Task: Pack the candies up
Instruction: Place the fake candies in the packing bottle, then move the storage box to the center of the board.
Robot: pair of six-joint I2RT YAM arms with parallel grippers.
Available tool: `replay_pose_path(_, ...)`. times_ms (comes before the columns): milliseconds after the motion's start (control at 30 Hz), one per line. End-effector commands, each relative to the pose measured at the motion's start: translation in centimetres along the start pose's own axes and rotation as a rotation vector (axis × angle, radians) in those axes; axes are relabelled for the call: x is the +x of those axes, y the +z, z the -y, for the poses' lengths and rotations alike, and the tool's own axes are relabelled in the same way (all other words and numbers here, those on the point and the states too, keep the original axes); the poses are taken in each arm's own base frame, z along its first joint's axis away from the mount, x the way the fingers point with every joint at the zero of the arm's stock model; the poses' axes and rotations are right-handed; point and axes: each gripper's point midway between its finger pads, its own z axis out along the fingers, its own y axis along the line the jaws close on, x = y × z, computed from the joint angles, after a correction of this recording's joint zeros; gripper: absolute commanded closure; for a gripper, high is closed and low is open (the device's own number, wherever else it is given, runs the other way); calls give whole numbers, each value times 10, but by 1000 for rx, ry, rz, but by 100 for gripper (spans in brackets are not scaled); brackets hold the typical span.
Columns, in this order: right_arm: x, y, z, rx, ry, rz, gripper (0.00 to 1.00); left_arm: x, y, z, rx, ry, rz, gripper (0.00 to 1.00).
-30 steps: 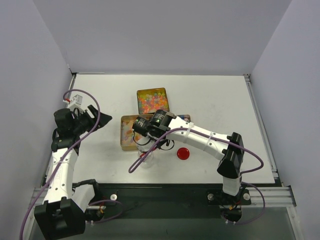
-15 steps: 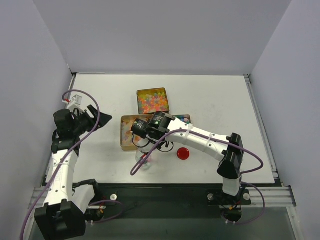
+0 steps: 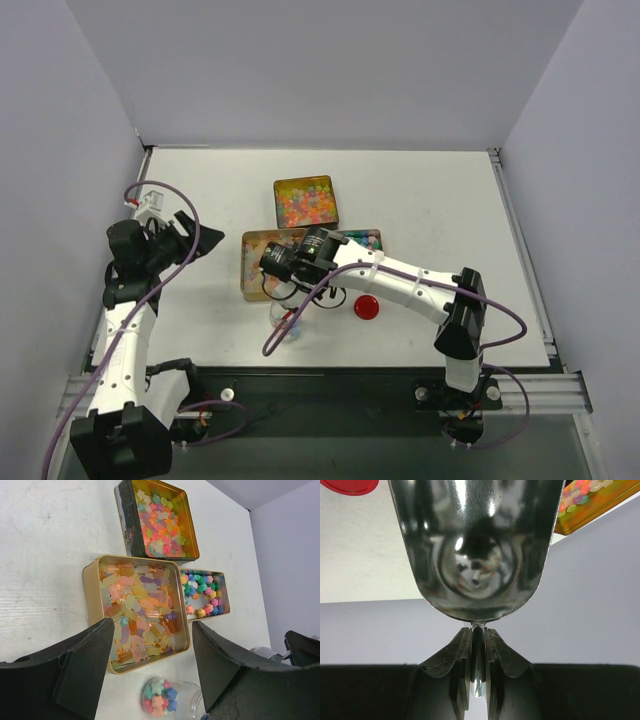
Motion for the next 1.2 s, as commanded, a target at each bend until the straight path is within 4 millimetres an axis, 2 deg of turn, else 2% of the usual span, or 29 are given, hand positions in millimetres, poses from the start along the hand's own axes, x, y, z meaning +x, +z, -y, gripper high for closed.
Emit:
replay_pose_path(0, 17, -17, 4, 25, -6, -56, 100, -8, -3, 15, 55, 30, 33, 26)
replay_pose_path(167, 30, -18, 10, 31, 127, -3, 100, -6, 0, 16, 70, 15, 7, 26)
replay_pose_path(300, 51, -5, 17, 0, 325, 49, 100, -5, 13, 25, 129, 10, -54, 26)
replay_pose_path(433, 62, 10, 31, -22, 491, 131, 100, -4, 27, 48, 221, 34, -140, 27)
replay_pose_path(467, 60, 21, 34, -49, 526, 156, 100, -2, 31, 52, 243, 17, -170, 27)
replay_pose_path(500, 61, 19, 43, -28, 562, 185, 100, -6, 32, 64, 278, 24, -174, 27)
replay_pose_path(533, 61, 23, 47, -29, 586, 195, 100, -2, 34, 75, 318, 31, -199, 27)
replay_pose_path(567, 57, 32, 51, -42, 591, 198, 100, 0, 36, 83, 352, 29, -220, 29)
replay_pose_path(633, 52, 38, 63, -19, 610, 224, 100, 0, 40, 94, 386, 46, -238, 31)
replay_pose_path(667, 49, 44, 67, -17, 616, 227, 100, 11, 46, 100, 400, 45, -282, 31)
replay_pose_path(833, 37, 43, 83, 15, 657, 309, 100, 12, 68, 94, 358, -8, -317, 30)
replay_pose_path(967, 32, 30, 90, 39, 731, 384, 100, 14, 88, 85, 331, -38, -338, 30)
replay_pose_path(1167, 31, 7, 106, 93, 853, 493, 100, 26, 101, 80, 306, -40, -383, 30)
